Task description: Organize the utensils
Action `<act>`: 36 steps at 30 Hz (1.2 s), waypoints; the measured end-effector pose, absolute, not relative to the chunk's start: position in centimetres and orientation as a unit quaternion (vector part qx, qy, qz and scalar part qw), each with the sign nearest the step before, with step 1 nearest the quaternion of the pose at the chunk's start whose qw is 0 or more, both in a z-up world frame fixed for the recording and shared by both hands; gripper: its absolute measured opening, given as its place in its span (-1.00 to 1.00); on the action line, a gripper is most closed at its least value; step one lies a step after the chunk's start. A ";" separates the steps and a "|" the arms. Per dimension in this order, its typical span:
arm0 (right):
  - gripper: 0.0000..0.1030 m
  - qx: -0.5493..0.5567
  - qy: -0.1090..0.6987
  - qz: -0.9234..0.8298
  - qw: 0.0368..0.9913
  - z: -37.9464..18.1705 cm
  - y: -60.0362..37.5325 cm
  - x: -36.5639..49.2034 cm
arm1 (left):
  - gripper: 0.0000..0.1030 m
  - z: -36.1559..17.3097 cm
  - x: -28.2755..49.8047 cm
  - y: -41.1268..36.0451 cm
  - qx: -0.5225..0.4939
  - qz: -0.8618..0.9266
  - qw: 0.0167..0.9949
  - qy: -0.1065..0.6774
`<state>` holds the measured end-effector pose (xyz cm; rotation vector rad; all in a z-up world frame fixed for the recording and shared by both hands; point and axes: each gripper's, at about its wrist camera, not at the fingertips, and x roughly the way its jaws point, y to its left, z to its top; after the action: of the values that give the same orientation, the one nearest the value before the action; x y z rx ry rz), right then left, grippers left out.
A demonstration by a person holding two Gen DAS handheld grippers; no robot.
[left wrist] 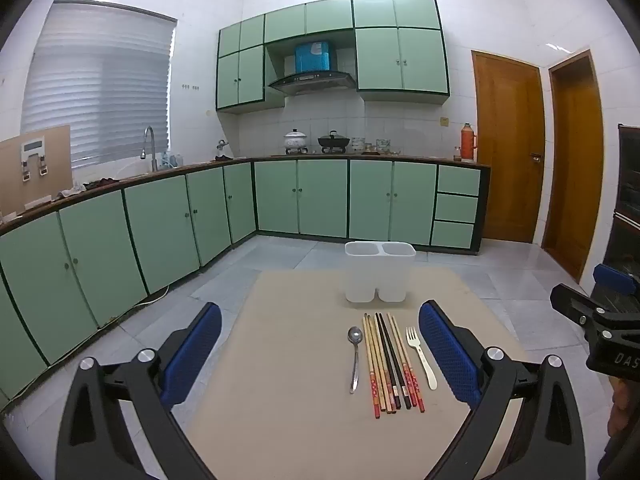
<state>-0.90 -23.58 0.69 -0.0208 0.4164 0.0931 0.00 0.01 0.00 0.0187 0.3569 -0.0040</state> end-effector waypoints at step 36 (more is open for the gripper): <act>0.90 -0.012 0.210 0.047 0.977 0.5 -23.6 -0.8 | 0.88 -0.3 0.2 0.4 0.018 0.004 0.985 0.171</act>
<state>-0.75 -23.57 0.52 -0.0236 0.4226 0.0949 0.19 0.44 -0.32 0.0369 0.3432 0.0076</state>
